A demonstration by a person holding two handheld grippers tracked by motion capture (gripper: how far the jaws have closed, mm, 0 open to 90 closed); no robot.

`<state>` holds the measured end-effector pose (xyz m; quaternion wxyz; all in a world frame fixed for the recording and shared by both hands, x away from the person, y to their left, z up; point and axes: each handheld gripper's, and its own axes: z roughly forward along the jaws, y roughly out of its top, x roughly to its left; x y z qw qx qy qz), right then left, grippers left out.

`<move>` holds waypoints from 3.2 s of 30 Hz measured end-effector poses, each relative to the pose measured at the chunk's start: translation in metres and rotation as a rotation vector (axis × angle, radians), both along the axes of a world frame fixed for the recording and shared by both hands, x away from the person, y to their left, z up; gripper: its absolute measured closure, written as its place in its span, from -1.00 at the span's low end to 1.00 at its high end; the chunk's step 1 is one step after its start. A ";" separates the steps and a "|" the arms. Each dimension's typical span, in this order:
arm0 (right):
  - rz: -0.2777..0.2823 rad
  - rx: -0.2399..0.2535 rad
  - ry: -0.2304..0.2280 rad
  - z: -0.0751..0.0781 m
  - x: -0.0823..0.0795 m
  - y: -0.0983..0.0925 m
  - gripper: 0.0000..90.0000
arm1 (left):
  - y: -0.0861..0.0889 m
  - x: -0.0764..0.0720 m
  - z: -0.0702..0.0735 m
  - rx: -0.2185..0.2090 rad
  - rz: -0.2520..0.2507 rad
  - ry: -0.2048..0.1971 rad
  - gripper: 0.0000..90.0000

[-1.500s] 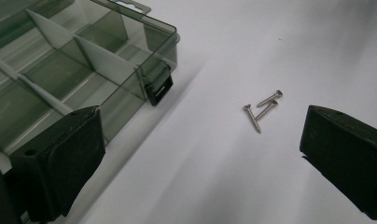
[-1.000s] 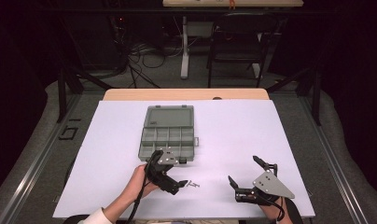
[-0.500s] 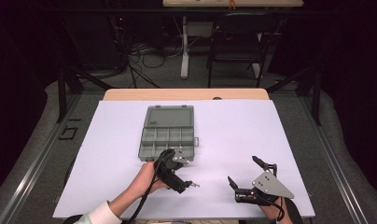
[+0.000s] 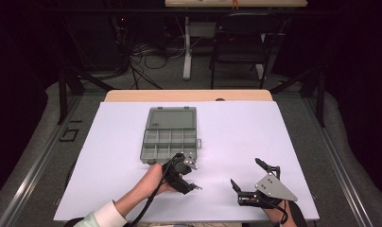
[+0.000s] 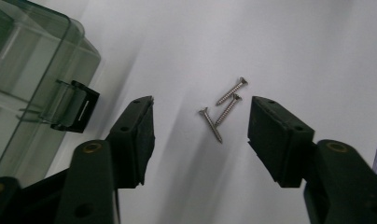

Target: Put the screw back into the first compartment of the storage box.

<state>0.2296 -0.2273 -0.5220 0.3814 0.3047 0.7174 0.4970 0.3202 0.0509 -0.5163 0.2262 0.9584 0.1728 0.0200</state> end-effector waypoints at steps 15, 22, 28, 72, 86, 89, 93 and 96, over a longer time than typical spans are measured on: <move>0.004 -0.004 0.000 0.000 0.000 0.000 -1.00 | -0.011 0.010 -0.012 0.088 -0.043 0.102 0.55; 0.005 0.000 -0.003 -0.001 0.000 0.001 -1.00 | -0.011 0.013 -0.012 0.120 -0.053 0.091 0.84; 0.006 -0.006 0.002 0.000 -0.001 0.001 -1.00 | -0.016 0.014 -0.010 0.170 -0.089 0.078 0.93; 0.000 -0.007 0.001 0.000 0.000 0.000 -1.00 | 0.026 0.035 0.027 0.195 -0.068 0.077 0.94; -0.002 -0.011 0.003 -0.001 0.000 0.000 -1.00 | 0.055 0.050 0.046 0.194 0.011 0.063 0.94; 0.001 -0.007 0.003 -0.001 0.000 0.001 -1.00 | 0.063 0.055 0.050 0.195 0.032 0.059 0.94; -0.001 -0.011 0.003 -0.001 0.000 0.000 -1.00 | 0.069 0.060 0.054 0.191 0.057 0.051 0.94; 0.001 -0.006 -0.001 -0.001 0.001 0.001 -1.00 | 0.076 0.065 0.059 0.196 0.079 0.047 0.94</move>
